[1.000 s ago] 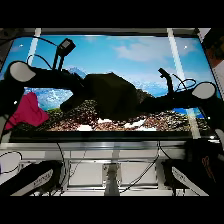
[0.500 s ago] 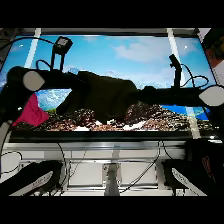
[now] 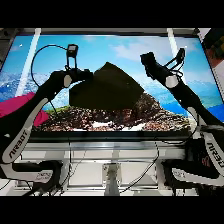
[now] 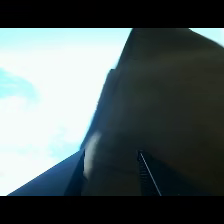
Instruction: Fold the clothes and pants, and hang the long-sleeved shirts on hangers.
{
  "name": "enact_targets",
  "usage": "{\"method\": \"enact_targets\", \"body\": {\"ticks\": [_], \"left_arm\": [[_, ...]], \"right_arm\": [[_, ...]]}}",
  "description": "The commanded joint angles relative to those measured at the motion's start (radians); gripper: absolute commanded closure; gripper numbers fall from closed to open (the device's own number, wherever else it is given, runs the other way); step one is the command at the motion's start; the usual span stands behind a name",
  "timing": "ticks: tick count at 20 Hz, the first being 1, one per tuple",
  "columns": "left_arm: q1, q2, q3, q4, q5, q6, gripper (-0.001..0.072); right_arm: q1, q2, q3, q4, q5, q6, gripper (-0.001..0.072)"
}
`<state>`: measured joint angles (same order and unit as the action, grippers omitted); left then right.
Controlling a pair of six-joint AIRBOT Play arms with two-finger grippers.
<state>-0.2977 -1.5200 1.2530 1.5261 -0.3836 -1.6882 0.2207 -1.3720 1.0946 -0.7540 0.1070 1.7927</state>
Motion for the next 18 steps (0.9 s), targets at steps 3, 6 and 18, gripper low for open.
{"method": "enact_targets", "body": {"ticks": [3, 6, 18], "left_arm": [[0.133, 0.026, 0.000, 0.008, -0.086, -0.122, 0.0347], [0.196, 0.043, 0.000, 0.008, -0.274, -0.091, 0.0674], [0.396, -0.047, -0.003, -0.651, -0.868, 1.144, 0.0393]], "right_arm": [[-0.099, -0.047, 0.053, -0.129, 0.232, -0.126, 0.0294], [-0.177, -0.047, 0.067, -0.165, 0.463, -0.190, 0.0687], [-0.444, -0.060, 0.067, 0.412, 1.450, -0.957, 0.0681]]}}
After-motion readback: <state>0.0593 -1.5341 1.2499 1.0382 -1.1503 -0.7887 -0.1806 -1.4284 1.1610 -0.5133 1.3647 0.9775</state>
